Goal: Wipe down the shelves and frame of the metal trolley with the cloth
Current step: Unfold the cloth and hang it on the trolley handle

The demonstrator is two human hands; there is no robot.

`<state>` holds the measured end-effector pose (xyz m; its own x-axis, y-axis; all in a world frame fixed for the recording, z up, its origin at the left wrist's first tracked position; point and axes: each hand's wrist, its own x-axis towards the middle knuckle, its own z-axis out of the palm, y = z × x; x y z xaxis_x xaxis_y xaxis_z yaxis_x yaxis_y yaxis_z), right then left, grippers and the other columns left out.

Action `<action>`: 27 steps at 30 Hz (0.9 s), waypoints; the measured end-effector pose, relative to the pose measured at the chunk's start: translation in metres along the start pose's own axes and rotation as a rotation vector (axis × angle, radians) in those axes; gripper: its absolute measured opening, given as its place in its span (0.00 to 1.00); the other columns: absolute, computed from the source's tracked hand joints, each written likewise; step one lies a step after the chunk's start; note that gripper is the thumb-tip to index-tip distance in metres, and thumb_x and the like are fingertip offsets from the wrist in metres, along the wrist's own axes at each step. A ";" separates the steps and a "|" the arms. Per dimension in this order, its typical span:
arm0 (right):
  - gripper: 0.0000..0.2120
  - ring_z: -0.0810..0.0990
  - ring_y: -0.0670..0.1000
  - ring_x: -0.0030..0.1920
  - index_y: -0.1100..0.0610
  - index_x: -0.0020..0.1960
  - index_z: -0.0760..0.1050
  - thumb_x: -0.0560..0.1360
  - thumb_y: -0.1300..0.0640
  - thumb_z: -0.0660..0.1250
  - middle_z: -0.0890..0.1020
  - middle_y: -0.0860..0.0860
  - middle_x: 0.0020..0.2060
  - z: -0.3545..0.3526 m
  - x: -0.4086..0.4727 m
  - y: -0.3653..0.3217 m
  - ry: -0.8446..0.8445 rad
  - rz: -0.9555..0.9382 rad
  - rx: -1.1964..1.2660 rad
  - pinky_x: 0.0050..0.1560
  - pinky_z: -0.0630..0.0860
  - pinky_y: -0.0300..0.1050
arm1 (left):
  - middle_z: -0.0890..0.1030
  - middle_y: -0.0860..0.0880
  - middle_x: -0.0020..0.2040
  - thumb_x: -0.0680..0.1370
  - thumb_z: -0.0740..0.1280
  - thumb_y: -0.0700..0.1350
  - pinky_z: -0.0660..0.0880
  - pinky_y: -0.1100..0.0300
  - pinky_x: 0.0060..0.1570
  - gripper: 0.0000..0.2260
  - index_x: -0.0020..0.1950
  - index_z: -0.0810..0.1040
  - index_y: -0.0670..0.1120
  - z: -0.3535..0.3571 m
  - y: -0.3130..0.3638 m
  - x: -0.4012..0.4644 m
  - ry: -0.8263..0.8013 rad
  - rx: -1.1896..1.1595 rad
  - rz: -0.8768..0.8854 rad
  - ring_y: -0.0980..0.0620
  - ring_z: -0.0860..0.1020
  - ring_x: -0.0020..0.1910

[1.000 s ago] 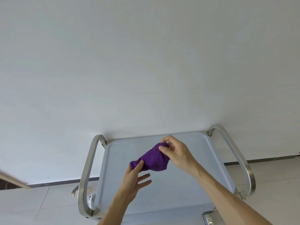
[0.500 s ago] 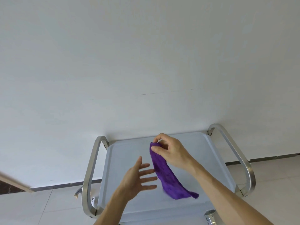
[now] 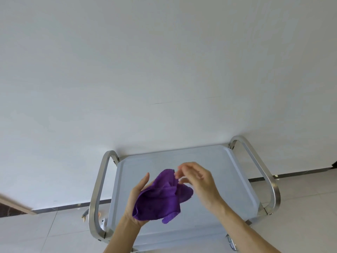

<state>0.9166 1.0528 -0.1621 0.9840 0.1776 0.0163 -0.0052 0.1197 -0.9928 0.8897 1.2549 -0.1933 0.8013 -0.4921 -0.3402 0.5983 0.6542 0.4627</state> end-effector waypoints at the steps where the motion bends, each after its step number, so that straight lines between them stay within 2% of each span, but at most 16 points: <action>1: 0.08 0.84 0.59 0.48 0.56 0.50 0.82 0.81 0.55 0.65 0.86 0.57 0.44 -0.010 0.003 0.009 0.127 0.045 0.019 0.49 0.81 0.48 | 0.76 0.36 0.65 0.80 0.62 0.60 0.67 0.43 0.67 0.32 0.74 0.67 0.38 0.004 0.004 -0.002 0.003 0.008 0.006 0.35 0.74 0.63; 2: 0.08 0.84 0.60 0.49 0.56 0.50 0.82 0.81 0.55 0.65 0.86 0.57 0.45 -0.019 0.006 0.020 0.213 0.124 0.027 0.49 0.81 0.48 | 0.78 0.36 0.63 0.79 0.64 0.60 0.69 0.43 0.65 0.31 0.74 0.68 0.39 0.008 0.006 -0.003 -0.004 0.012 0.011 0.36 0.76 0.61; 4: 0.13 0.83 0.58 0.51 0.57 0.55 0.80 0.81 0.49 0.64 0.85 0.58 0.52 -0.031 0.009 0.043 0.253 0.320 0.057 0.52 0.80 0.50 | 0.78 0.37 0.63 0.80 0.63 0.60 0.68 0.43 0.65 0.31 0.75 0.68 0.40 0.020 0.010 -0.004 -0.052 0.007 0.030 0.37 0.76 0.61; 6: 0.22 0.82 0.55 0.55 0.55 0.61 0.77 0.79 0.39 0.62 0.82 0.57 0.59 -0.035 0.010 0.065 0.188 0.503 0.142 0.57 0.77 0.51 | 0.77 0.37 0.65 0.81 0.59 0.61 0.67 0.43 0.66 0.31 0.77 0.64 0.41 0.036 0.011 -0.003 -0.083 0.010 0.049 0.37 0.75 0.63; 8: 0.32 0.80 0.52 0.62 0.51 0.68 0.73 0.75 0.29 0.58 0.80 0.52 0.65 -0.034 0.008 0.078 0.046 0.608 0.241 0.63 0.75 0.53 | 0.76 0.37 0.67 0.83 0.56 0.61 0.67 0.43 0.67 0.31 0.77 0.64 0.40 0.054 0.011 -0.001 -0.138 0.014 0.068 0.37 0.74 0.65; 10: 0.37 0.77 0.49 0.67 0.44 0.72 0.71 0.72 0.23 0.52 0.77 0.47 0.68 -0.029 0.006 0.082 -0.106 0.622 0.401 0.63 0.74 0.53 | 0.75 0.37 0.68 0.81 0.59 0.62 0.68 0.43 0.67 0.32 0.76 0.65 0.39 0.070 0.010 0.002 -0.132 0.012 0.100 0.37 0.74 0.66; 12: 0.38 0.74 0.49 0.70 0.40 0.73 0.69 0.71 0.21 0.51 0.75 0.45 0.70 -0.023 0.004 0.085 -0.186 0.615 0.579 0.68 0.72 0.59 | 0.72 0.36 0.70 0.80 0.63 0.61 0.69 0.42 0.65 0.35 0.78 0.62 0.40 0.081 0.010 0.004 -0.157 -0.027 0.128 0.36 0.73 0.67; 14: 0.40 0.64 0.57 0.76 0.45 0.77 0.63 0.73 0.23 0.52 0.67 0.51 0.76 -0.018 0.003 0.086 -0.224 0.596 0.716 0.75 0.57 0.67 | 0.73 0.35 0.69 0.78 0.65 0.61 0.72 0.42 0.62 0.37 0.78 0.61 0.40 0.091 0.011 0.005 -0.149 -0.039 0.167 0.35 0.75 0.65; 15: 0.40 0.59 0.60 0.78 0.48 0.78 0.61 0.75 0.25 0.52 0.63 0.54 0.78 -0.018 0.004 0.084 -0.228 0.574 0.770 0.76 0.52 0.67 | 0.74 0.36 0.68 0.77 0.67 0.61 0.74 0.42 0.60 0.37 0.78 0.63 0.40 0.092 0.012 0.004 -0.117 -0.018 0.182 0.36 0.76 0.64; 16: 0.39 0.56 0.62 0.79 0.51 0.79 0.60 0.77 0.28 0.54 0.61 0.56 0.78 -0.019 0.004 0.079 -0.236 0.561 0.826 0.77 0.51 0.67 | 0.75 0.36 0.68 0.76 0.67 0.62 0.76 0.43 0.58 0.36 0.76 0.66 0.40 0.091 0.014 0.003 -0.078 0.016 0.207 0.37 0.77 0.62; 17: 0.37 0.58 0.63 0.78 0.53 0.78 0.62 0.78 0.31 0.58 0.62 0.57 0.78 -0.021 0.004 0.075 -0.229 0.570 0.854 0.76 0.54 0.66 | 0.75 0.37 0.67 0.76 0.66 0.63 0.77 0.43 0.57 0.35 0.75 0.69 0.41 0.088 0.016 0.000 -0.048 0.038 0.233 0.37 0.78 0.61; 19: 0.31 0.69 0.63 0.73 0.57 0.73 0.70 0.77 0.38 0.67 0.71 0.60 0.73 -0.036 0.008 0.067 -0.180 0.632 0.793 0.72 0.65 0.64 | 0.77 0.38 0.66 0.78 0.61 0.63 0.78 0.46 0.58 0.31 0.71 0.75 0.41 0.076 0.020 -0.009 0.026 0.050 0.289 0.38 0.79 0.61; 22: 0.25 0.79 0.58 0.65 0.57 0.64 0.80 0.76 0.41 0.70 0.79 0.59 0.66 -0.061 0.023 0.062 -0.089 0.627 0.558 0.57 0.79 0.53 | 0.76 0.38 0.68 0.80 0.60 0.64 0.77 0.46 0.59 0.30 0.69 0.76 0.41 0.044 0.026 -0.031 0.163 0.029 0.320 0.38 0.76 0.66; 24: 0.23 0.82 0.56 0.60 0.56 0.61 0.82 0.75 0.41 0.71 0.82 0.57 0.62 -0.064 0.037 0.053 -0.062 0.639 0.437 0.50 0.82 0.49 | 0.75 0.37 0.69 0.78 0.64 0.64 0.78 0.44 0.57 0.30 0.69 0.76 0.41 0.019 0.029 -0.047 0.253 0.023 0.325 0.37 0.75 0.67; 27: 0.22 0.85 0.57 0.54 0.59 0.60 0.81 0.76 0.42 0.69 0.85 0.57 0.56 -0.050 0.059 0.034 -0.107 0.635 0.233 0.46 0.82 0.49 | 0.76 0.36 0.67 0.77 0.63 0.64 0.78 0.44 0.56 0.31 0.68 0.77 0.40 -0.017 0.028 -0.060 0.398 0.028 0.241 0.36 0.77 0.64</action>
<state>0.9835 1.0186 -0.2005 0.7544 0.3775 -0.5371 -0.6256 0.1655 -0.7624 0.8586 1.3126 -0.1739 0.8602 -0.0655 -0.5057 0.3989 0.7042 0.5873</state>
